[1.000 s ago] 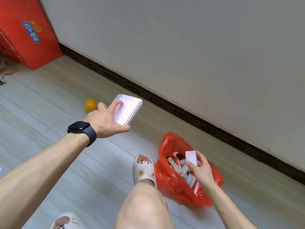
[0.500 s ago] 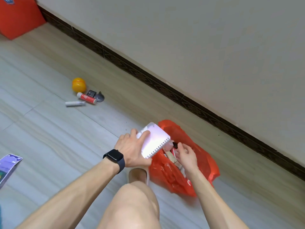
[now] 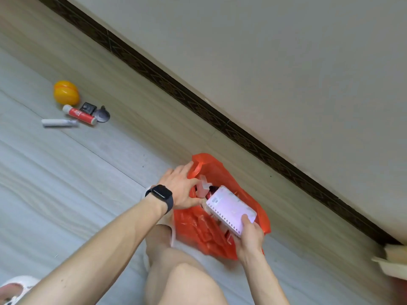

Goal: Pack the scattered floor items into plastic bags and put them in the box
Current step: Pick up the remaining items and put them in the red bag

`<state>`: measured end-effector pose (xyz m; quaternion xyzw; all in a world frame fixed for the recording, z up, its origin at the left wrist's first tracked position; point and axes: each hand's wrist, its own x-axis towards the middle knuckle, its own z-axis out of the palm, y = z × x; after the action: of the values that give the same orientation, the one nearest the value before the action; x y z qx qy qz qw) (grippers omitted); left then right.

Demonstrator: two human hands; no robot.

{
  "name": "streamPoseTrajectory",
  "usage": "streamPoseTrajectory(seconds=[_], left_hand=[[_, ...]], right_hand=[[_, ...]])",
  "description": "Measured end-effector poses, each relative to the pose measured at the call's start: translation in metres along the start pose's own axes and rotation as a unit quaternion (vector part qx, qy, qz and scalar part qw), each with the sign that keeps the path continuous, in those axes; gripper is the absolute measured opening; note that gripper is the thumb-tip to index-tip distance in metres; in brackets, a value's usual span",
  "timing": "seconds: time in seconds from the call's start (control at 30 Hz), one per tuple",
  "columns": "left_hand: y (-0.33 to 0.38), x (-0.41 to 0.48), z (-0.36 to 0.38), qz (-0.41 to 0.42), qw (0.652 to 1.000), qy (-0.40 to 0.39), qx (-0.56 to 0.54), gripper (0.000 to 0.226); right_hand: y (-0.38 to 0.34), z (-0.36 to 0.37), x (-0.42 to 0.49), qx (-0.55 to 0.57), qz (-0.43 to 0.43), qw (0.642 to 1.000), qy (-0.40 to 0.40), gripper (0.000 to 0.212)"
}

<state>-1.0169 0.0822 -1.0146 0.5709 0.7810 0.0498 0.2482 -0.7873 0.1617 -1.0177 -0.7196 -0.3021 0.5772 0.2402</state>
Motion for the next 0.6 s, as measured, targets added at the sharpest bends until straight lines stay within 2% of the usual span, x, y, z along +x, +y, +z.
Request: streamPoseTrajectory(seconds=[0.07,0.17,0.23,0.3,0.33,0.37,0.4,0.5,0.6], left_hand=[[0.000,0.015,0.003,-0.032,0.999,-0.024,-0.013,0.072],[-0.002,0.024,0.005,-0.047,0.997,-0.010,-0.063,0.069],[-0.005,0.021,0.002,-0.033,0.997,0.007,-0.063,0.069],[-0.008,0.014,0.001,-0.025,0.998,0.011,-0.064,0.069],[-0.009,0.010,0.001,-0.023,0.998,0.008,-0.063,0.069],[-0.009,0.006,0.001,-0.020,0.998,-0.001,-0.059,0.071],[-0.009,0.002,0.000,-0.019,0.998,-0.012,-0.053,0.072],[-0.011,-0.013,-0.007,-0.030,0.998,-0.040,-0.038,0.071],[-0.010,-0.030,-0.025,-0.059,0.995,-0.068,-0.033,0.061]], right_hand=[[-0.008,0.007,-0.003,0.054,0.049,0.997,0.007,0.008],[-0.007,0.026,0.015,0.114,0.101,0.988,0.010,0.026],[0.001,0.039,0.029,0.048,0.092,0.995,-0.007,0.040],[0.011,0.046,0.034,-0.148,-0.010,0.989,-0.023,0.060],[0.016,0.046,0.033,-0.267,-0.078,0.960,-0.022,0.071],[0.018,0.044,0.033,-0.368,-0.152,0.917,-0.026,0.075],[0.017,0.043,0.026,-0.421,-0.193,0.885,-0.047,0.072],[0.009,0.039,0.009,-0.454,-0.274,0.840,-0.113,0.050],[-0.002,0.037,-0.012,-0.495,-0.362,0.771,-0.172,0.039]])
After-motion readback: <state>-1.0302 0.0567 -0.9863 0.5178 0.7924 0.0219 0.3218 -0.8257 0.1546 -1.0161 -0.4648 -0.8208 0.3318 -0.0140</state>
